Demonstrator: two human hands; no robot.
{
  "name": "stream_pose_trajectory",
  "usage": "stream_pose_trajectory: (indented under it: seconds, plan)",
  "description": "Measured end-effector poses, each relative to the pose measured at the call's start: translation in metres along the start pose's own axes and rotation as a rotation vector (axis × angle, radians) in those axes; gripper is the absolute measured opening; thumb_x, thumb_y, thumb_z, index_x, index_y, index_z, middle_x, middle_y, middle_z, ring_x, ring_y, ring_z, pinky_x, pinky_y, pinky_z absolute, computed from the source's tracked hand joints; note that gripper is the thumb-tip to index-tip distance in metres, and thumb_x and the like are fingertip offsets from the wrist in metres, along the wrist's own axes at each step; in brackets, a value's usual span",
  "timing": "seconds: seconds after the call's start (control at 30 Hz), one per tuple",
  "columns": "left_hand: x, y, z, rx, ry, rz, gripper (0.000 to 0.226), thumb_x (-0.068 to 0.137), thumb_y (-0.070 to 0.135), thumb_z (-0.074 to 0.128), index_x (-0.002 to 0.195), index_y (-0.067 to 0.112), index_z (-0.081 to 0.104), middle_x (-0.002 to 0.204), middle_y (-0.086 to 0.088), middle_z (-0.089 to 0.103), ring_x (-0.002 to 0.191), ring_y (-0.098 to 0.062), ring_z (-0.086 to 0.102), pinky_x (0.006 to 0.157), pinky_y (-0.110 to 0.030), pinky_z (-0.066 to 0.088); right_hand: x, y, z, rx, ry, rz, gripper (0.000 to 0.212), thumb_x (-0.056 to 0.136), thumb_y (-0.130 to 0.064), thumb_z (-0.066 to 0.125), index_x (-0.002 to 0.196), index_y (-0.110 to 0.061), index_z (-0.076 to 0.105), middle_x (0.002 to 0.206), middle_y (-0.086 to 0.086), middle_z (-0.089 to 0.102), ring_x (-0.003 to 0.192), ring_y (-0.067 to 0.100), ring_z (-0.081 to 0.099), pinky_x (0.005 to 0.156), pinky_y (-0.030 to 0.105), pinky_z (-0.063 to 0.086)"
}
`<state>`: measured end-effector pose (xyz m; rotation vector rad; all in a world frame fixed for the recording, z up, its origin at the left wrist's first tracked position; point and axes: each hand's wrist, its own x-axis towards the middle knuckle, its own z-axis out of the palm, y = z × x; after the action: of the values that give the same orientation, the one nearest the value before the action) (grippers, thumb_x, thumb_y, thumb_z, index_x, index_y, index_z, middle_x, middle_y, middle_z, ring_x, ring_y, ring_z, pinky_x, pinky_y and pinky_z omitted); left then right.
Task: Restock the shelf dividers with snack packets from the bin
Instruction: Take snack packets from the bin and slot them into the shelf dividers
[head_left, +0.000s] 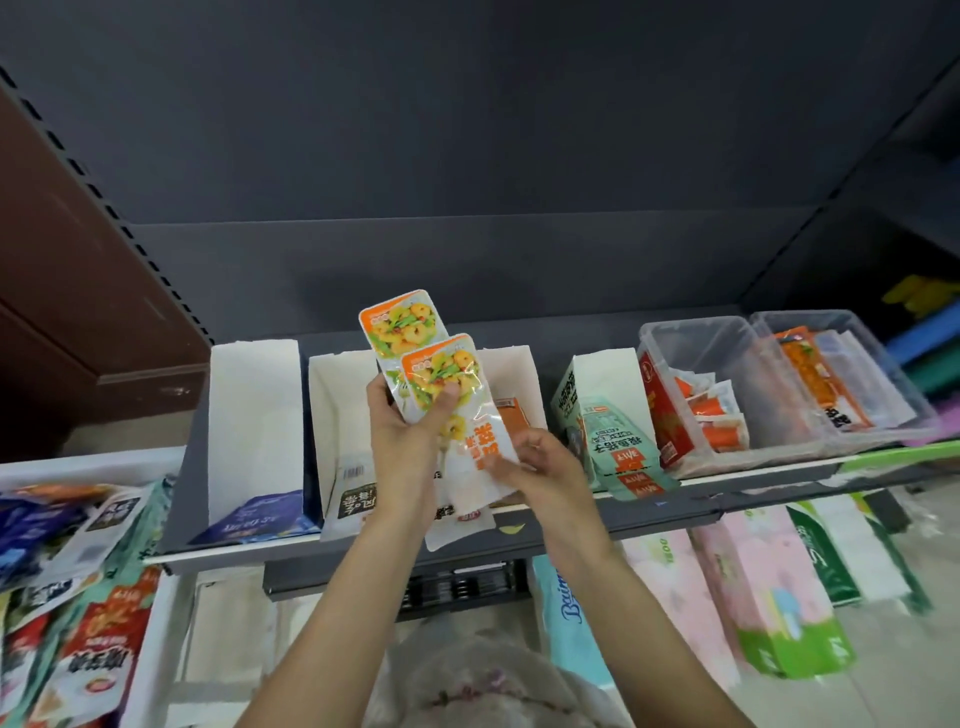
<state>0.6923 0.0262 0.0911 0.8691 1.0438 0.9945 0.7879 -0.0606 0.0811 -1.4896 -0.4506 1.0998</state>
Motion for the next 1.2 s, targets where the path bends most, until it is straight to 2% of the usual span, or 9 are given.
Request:
stream_pose_trajectory:
  seconds: [0.1,0.17,0.33,0.43,0.6,0.77,0.93,1.03,1.2]
  plan:
    - [0.005,0.003,-0.005,0.031,-0.018,0.013,0.032,0.09,0.024,0.063,0.12,0.02,0.051,0.115,-0.002,0.068,0.103,-0.022,0.066,0.09,-0.049,0.053,0.001,-0.009,-0.019,0.274,0.191,-0.033,0.016,0.081,0.0,0.066,0.088,-0.014,0.067,0.091,0.0,0.073,0.086,0.019,0.069,0.058,0.031,0.055]
    - [0.007,0.004,-0.012,0.045,-0.02,0.012,0.028,0.094,0.025,0.058,0.12,0.021,0.052,0.112,0.0,0.069,0.094,-0.015,0.07,0.078,-0.038,0.058,0.0,-0.02,-0.034,0.342,0.289,-0.177,0.017,0.086,-0.001,0.061,0.087,-0.016,0.068,0.085,-0.004,0.074,0.081,0.013,0.07,0.062,0.026,0.055]
    - [0.01,0.005,-0.034,0.183,-0.012,0.026,0.027,0.094,0.022,0.057,0.121,0.022,0.055,0.107,0.007,0.068,0.082,0.0,0.068,0.056,-0.013,0.051,0.007,-0.035,-0.053,-0.358,0.304,-0.583,0.01,0.094,-0.01,0.056,0.098,-0.016,0.063,0.084,-0.025,0.068,0.085,-0.008,0.064,0.068,0.01,0.049]
    - [0.01,0.005,-0.042,0.23,-0.025,-0.001,0.026,0.093,0.02,0.058,0.12,0.02,0.057,0.107,0.005,0.068,0.081,0.0,0.068,0.055,-0.01,0.049,0.027,-0.028,-0.047,-0.666,0.309,-0.657,0.016,0.096,-0.02,0.053,0.108,-0.016,0.063,0.089,-0.013,0.068,0.082,-0.001,0.064,0.067,0.009,0.048]
    - [0.009,0.006,-0.045,0.259,-0.049,-0.028,0.024,0.093,0.017,0.058,0.117,0.016,0.058,0.098,0.008,0.068,0.071,0.005,0.067,0.052,-0.009,0.047,0.066,0.0,-0.03,-1.13,0.125,-0.779,0.02,0.094,-0.014,0.053,0.11,-0.017,0.065,0.096,0.001,0.071,0.088,0.018,0.063,0.076,0.039,0.054]
    - [0.011,0.007,-0.048,0.272,-0.036,-0.046,0.022,0.093,0.017,0.059,0.114,0.017,0.059,0.1,0.007,0.068,0.078,0.0,0.066,0.055,-0.011,0.05,0.065,0.018,-0.029,-1.308,-0.175,-0.672,0.032,0.086,-0.01,0.049,0.113,-0.015,0.067,0.113,0.0,0.068,0.108,0.021,0.058,0.096,0.044,0.045]
    - [0.009,-0.001,-0.037,0.231,-0.052,-0.055,0.033,0.085,0.014,0.068,0.117,0.013,0.056,0.107,0.0,0.069,0.087,-0.007,0.068,0.06,-0.017,0.055,0.03,0.011,-0.028,-0.832,-0.114,-0.422,0.029,0.097,-0.016,0.049,0.124,-0.018,0.06,0.127,-0.005,0.06,0.117,0.008,0.054,0.101,0.024,0.042]
    - [0.002,-0.012,-0.016,0.215,-0.106,-0.039,0.043,0.081,0.008,0.073,0.117,0.015,0.051,0.109,0.001,0.068,0.096,-0.009,0.067,0.07,-0.02,0.056,0.0,0.002,-0.008,-0.242,0.01,-0.156,0.023,0.087,-0.031,0.059,0.109,-0.022,0.062,0.107,-0.004,0.07,0.096,0.013,0.067,0.082,0.027,0.055]
    - [-0.007,-0.024,0.013,0.276,-0.3,-0.057,0.024,0.088,0.022,0.066,0.108,0.021,0.053,0.101,0.007,0.067,0.093,-0.005,0.066,0.069,-0.014,0.051,-0.011,-0.001,-0.008,0.212,0.271,-0.036,0.015,0.086,-0.006,0.064,0.101,-0.006,0.062,0.095,0.008,0.071,0.085,0.022,0.069,0.072,0.036,0.056]
